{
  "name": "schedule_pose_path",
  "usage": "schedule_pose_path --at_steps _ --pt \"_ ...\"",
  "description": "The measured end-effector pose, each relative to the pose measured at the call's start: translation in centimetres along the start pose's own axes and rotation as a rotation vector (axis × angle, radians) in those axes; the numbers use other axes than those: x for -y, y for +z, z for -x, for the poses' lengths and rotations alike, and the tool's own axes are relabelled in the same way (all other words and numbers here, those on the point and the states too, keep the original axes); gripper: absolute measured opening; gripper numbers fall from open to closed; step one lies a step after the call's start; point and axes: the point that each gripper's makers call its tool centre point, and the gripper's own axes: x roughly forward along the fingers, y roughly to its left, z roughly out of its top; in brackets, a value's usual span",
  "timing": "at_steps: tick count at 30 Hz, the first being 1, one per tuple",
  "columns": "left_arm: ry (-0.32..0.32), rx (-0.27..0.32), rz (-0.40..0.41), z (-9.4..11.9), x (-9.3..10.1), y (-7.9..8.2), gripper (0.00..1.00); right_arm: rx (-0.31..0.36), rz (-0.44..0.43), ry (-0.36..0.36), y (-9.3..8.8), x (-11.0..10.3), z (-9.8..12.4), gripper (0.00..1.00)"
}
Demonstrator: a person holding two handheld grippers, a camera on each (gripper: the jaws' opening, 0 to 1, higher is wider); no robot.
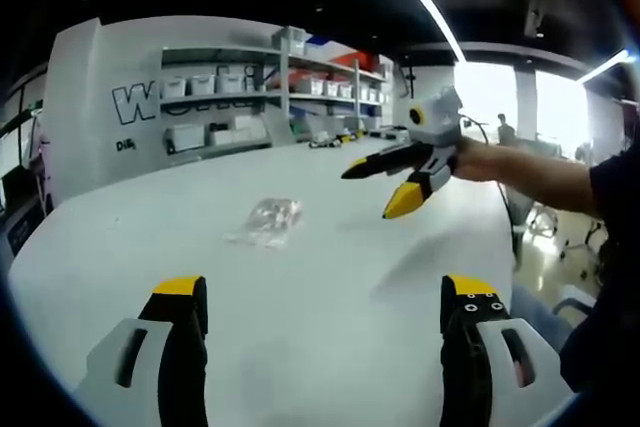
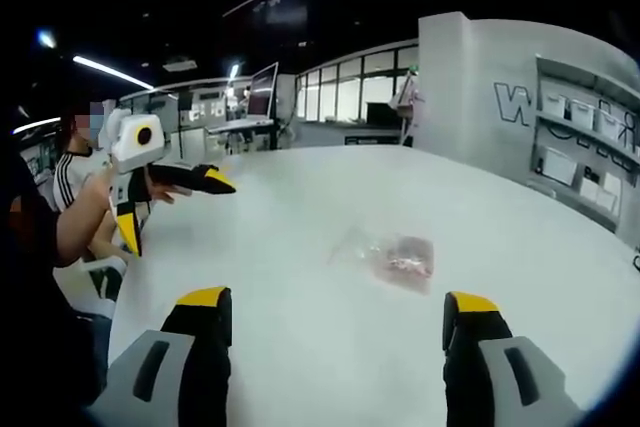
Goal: Open the resealable bag by pulling the two sides of the seal apart until the entire bag opening is separated and visibly accessible.
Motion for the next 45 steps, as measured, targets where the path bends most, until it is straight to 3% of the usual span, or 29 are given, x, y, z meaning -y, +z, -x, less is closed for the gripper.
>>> schedule_pose_path --at_steps 45 --pt "-0.005 -0.002 0.005 -0.3 -0.3 -0.5 0.95 -0.006 -0.010 0.007 -0.1 -0.6 -1.6 0.87"
